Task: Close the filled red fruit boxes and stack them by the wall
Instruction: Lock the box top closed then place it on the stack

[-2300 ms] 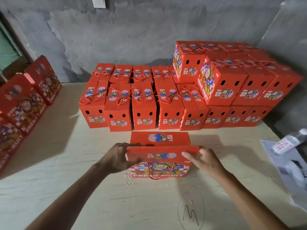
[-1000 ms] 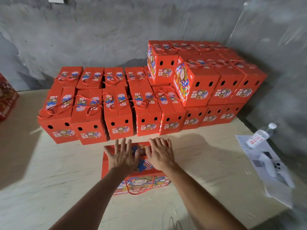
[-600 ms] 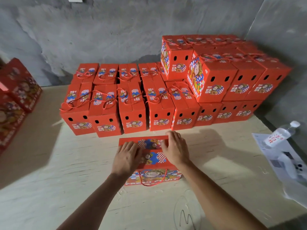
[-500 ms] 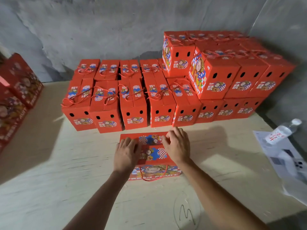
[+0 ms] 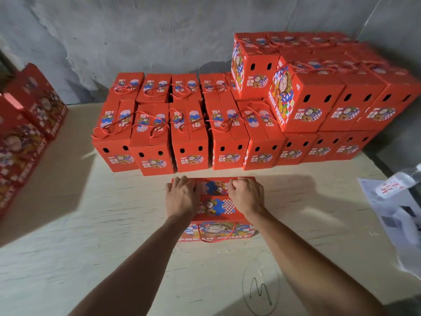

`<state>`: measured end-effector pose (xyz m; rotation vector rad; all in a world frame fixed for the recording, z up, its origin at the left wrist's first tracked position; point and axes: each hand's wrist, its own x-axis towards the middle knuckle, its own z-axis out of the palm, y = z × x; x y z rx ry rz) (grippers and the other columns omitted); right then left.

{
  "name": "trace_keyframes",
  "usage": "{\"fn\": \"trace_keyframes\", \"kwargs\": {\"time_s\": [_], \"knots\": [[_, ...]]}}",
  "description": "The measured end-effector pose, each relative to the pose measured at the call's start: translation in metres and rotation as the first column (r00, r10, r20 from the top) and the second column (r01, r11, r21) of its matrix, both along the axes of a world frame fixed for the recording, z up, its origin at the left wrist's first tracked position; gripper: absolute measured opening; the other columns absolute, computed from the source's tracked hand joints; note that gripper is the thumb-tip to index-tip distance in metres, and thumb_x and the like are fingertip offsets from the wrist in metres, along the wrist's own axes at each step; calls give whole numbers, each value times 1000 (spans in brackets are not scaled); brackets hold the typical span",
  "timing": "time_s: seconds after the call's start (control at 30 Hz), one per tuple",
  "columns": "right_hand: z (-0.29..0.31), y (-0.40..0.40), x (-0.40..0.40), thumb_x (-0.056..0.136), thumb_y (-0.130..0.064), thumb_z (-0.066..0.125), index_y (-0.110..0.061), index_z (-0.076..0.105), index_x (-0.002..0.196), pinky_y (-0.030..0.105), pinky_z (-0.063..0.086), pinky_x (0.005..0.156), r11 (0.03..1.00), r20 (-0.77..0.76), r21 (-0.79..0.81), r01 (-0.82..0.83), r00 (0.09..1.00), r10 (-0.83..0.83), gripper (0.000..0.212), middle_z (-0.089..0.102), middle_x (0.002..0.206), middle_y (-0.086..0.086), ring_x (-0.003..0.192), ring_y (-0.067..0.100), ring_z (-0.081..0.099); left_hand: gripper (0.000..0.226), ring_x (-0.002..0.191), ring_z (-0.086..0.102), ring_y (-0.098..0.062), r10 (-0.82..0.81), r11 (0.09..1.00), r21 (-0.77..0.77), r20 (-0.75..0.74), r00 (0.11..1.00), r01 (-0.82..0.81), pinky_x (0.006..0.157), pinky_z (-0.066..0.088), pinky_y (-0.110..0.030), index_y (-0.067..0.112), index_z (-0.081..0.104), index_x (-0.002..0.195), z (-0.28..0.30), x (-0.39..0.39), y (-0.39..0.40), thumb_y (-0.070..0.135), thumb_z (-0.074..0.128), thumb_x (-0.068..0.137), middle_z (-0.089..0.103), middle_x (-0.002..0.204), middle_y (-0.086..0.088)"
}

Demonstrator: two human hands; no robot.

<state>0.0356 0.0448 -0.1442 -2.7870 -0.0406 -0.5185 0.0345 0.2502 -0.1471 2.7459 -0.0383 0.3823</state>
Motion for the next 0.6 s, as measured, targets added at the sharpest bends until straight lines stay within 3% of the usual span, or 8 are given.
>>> {"fn": "trace_keyframes", "kwargs": {"time_s": [0.07, 0.13, 0.23, 0.3, 0.37, 0.43, 0.5, 0.6], "knots": [[-1, -1, 0, 102, -33, 55, -16, 72, 67, 24, 56, 60, 1000, 30, -21, -11, 999, 12, 42, 68, 63, -9, 49, 7, 57, 41, 109, 52, -26, 113, 993, 42, -30, 993, -111, 100, 42, -46, 14, 56, 112, 2, 1, -2, 52, 43, 101, 57, 114, -5], [1, 0, 0, 102, -32, 57, -14, 73, 69, 25, 56, 64, 997, 64, -60, -41, 997, 44, 41, 72, 68, -5, 56, 10, 63, 55, 118, 51, -28, 194, 979, -27, -135, 972, -200, 101, 46, -49, 13, 44, 126, 7, 0, -4, 60, 45, 97, 52, 124, -7], [7, 3, -2, 102, -33, 62, -13, 66, 69, 28, 52, 58, 978, 38, -91, -189, 980, 193, 38, 67, 71, -3, 66, 14, 61, 64, 109, 63, -30, 226, 907, -288, -283, 932, -308, 82, 55, -43, 13, 37, 137, 10, -8, 3, 61, 51, 97, 57, 126, -9], [10, 12, -6, 104, -37, 58, -14, 62, 75, 35, 52, 57, 965, -14, -62, -256, 967, 255, 37, 62, 77, -2, 72, 15, 57, 55, 107, 67, -32, 172, 790, -494, -390, 905, -363, 85, 56, -42, 13, 42, 141, 5, -12, 18, 50, 51, 102, 64, 130, -9], [14, 36, -8, 103, -44, 56, -15, 60, 80, 33, 49, 58, 957, -17, -38, -287, 958, 287, 37, 58, 82, -2, 77, 14, 53, 37, 106, 68, -31, 60, 554, -682, -539, 840, -478, 92, 57, -47, 17, 57, 135, 6, -10, 33, 39, 47, 107, 69, 124, -10], [13, 73, -13, 102, -48, 54, -16, 61, 81, 30, 44, 64, 951, 16, -10, -309, 951, 309, 38, 58, 83, -3, 78, 14, 51, 25, 95, 68, -22, -39, 370, -734, -624, 780, -569, 75, 57, -37, 25, 68, 121, 11, -7, 45, 34, 49, 106, 73, 109, -4], [7, 106, -20, 104, -45, 52, -16, 64, 85, 35, 46, 71, 955, 2, 38, -293, 956, 293, 37, 60, 87, -2, 84, 17, 53, 18, 87, 65, -15, -44, 346, -720, -653, 756, -602, 67, 51, -30, 25, 71, 109, 14, -5, 49, 31, 55, 103, 72, 101, 2], [-1, 125, -19, 108, -42, 46, -16, 65, 91, 37, 49, 77, 970, -9, 62, -234, 972, 235, 37, 62, 92, -1, 87, 17, 54, 17, 88, 65, -17, -27, 323, -716, -660, 750, -618, 74, 51, -33, 22, 71, 98, 11, -4, 49, 28, 56, 101, 73, 104, -3]]}}
